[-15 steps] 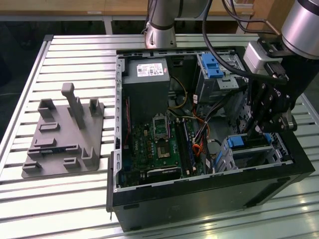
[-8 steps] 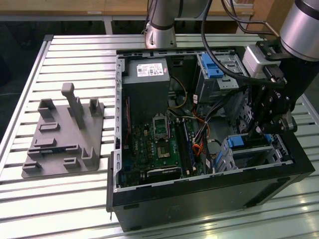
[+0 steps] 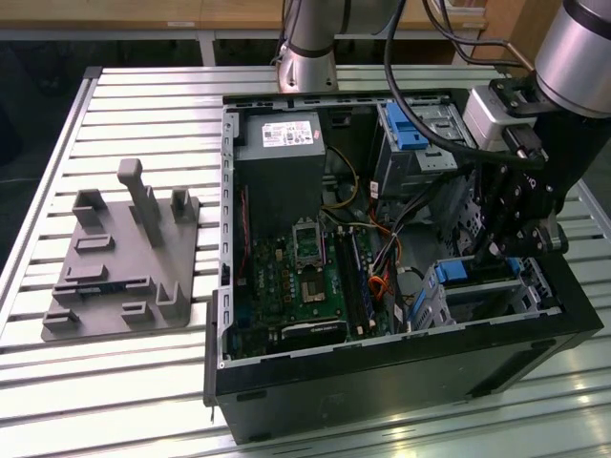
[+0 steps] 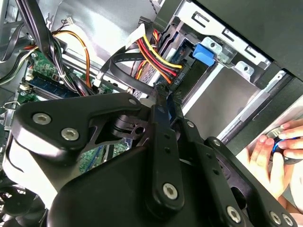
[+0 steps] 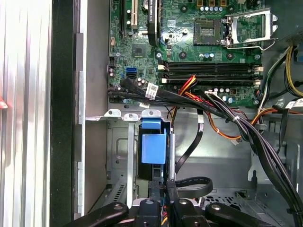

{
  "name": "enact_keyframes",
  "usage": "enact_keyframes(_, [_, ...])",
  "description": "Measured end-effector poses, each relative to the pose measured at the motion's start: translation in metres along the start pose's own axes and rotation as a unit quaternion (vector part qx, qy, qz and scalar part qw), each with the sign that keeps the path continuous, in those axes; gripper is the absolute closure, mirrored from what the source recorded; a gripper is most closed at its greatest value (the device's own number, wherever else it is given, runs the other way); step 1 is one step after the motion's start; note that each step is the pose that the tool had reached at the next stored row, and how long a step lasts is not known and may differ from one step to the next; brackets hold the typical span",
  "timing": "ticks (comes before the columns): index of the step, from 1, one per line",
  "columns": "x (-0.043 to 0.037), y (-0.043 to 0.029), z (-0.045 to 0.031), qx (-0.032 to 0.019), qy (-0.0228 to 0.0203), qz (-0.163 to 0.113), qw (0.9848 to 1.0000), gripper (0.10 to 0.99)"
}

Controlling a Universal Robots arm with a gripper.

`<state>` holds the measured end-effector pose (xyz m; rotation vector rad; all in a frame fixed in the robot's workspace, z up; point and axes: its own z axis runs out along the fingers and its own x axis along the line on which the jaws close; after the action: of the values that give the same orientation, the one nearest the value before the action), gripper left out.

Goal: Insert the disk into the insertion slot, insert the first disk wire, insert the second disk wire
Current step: 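Insert the second disk wire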

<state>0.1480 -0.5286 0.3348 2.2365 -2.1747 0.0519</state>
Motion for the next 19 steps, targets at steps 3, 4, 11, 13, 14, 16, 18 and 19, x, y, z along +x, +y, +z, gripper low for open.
enact_keyframes(3, [0.0001, 0.0000, -0.0018, 0.0000, 0.0001, 0.000, 1.0000, 0.890])
enact_keyframes(4, [0.0001, 0.0000, -0.0023, 0.0000, 0.0000, 0.000, 1.0000, 0.890])
enact_keyframes(11, [0.0000, 0.0001, -0.0062, 0.0000, 0.0000, 0.000, 1.0000, 0.890])
enact_keyframes(13, [0.0001, 0.0003, -0.0091, 0.0001, 0.0000, 0.000, 1.0000, 0.890])
enact_keyframes(14, [0.0000, 0.0004, -0.0105, 0.0002, 0.0000, 0.000, 1.0000, 0.820])
enact_keyframes(16, [-0.0004, 0.0005, -0.0125, 0.0003, 0.0000, 0.000, 1.0000, 0.761])
enact_keyframes(18, [-0.0014, 0.0006, -0.0132, 0.0004, -0.0001, 0.000, 1.0000, 0.698])
enact_keyframes(19, [-0.0020, 0.0008, -0.0137, 0.0005, 0.0000, 0.000, 1.0000, 0.698])
